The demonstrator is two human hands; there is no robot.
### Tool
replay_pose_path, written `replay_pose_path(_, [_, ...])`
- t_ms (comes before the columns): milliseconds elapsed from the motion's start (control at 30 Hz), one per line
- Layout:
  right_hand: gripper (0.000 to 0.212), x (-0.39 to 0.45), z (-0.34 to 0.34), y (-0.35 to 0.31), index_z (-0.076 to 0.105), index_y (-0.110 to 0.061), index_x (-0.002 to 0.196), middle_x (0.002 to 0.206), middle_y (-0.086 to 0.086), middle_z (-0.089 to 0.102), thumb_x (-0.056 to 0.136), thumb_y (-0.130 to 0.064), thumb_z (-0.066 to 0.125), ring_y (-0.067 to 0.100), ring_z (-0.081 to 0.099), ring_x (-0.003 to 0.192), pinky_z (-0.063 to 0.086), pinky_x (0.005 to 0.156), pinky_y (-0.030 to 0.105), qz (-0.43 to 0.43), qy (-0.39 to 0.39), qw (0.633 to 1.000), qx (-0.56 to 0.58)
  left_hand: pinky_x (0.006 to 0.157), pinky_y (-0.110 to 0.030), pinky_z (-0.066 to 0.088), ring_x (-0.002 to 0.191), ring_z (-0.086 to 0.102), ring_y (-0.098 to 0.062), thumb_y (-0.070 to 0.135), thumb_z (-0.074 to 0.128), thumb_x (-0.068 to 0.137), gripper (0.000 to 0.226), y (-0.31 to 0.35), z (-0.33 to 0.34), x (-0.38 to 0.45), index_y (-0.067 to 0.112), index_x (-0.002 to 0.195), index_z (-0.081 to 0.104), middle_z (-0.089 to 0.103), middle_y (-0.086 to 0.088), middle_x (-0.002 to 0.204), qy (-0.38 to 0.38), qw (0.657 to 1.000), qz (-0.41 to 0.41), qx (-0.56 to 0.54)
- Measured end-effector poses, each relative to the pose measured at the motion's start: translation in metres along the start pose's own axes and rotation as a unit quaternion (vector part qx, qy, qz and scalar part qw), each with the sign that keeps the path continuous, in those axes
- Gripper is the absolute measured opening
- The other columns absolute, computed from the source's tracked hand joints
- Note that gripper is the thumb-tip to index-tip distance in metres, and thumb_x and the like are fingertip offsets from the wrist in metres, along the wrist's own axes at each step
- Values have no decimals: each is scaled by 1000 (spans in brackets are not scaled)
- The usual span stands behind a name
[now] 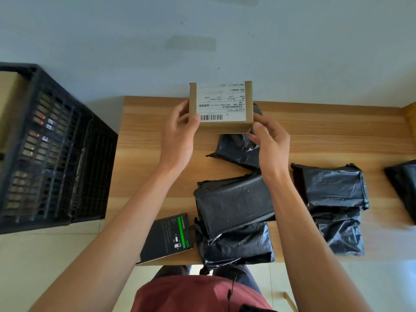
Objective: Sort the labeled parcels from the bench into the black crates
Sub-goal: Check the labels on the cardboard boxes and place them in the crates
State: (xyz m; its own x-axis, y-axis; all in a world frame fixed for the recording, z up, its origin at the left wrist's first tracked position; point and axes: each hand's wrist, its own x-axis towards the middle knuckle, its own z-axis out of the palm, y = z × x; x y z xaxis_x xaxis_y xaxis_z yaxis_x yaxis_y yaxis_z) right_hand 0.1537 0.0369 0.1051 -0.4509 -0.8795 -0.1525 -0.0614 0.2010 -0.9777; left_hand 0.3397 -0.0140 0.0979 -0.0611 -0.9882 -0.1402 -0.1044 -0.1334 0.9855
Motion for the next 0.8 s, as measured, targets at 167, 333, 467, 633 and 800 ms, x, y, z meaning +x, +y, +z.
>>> replay_pose_path(167, [24,-20,21,-4,71,-16,116,110,-6,77,98,-33,72,9,72,107,59,98,46,6,20,1000,12,101,-21,52,117,63,5,19,62,103,44,1,-23,-12,18,146,53,68,16,130,1,1000,15,-1])
replay_pose_path(333, [46,-37,33,-4,63,-28,136,126,-10,71,95,-44,72,6,68,115,59,99,46,24,-21,999,-14,91,-6,45,111,62,12,14,58,105,37,7,-49,-21,19,141,56,70,26,115,5,999,39,-10])
replay_pose_path(467, [63,-47,35,-10,45,-36,154,144,-8,63,97,-53,64,8,64,125,60,97,43,40,-85,995,15,98,-19,52,116,66,1,11,55,106,35,9,-69,-25,17,141,59,75,19,116,-20,999,39,-11])
replay_pose_path(633, [41,-59,39,-15,53,-25,145,130,-3,72,105,-23,59,22,69,121,62,84,37,46,-86,991,93,107,-23,49,126,59,2,22,60,105,46,12,-79,-28,17,149,53,66,12,136,-38,999,31,-24])
replay_pose_path(800, [40,-71,55,-12,45,-14,134,135,10,64,101,-19,67,31,69,121,59,95,56,81,29,968,236,120,-41,34,145,40,-2,63,68,89,77,3,-70,-41,36,156,41,42,17,159,-2,1000,-14,1])
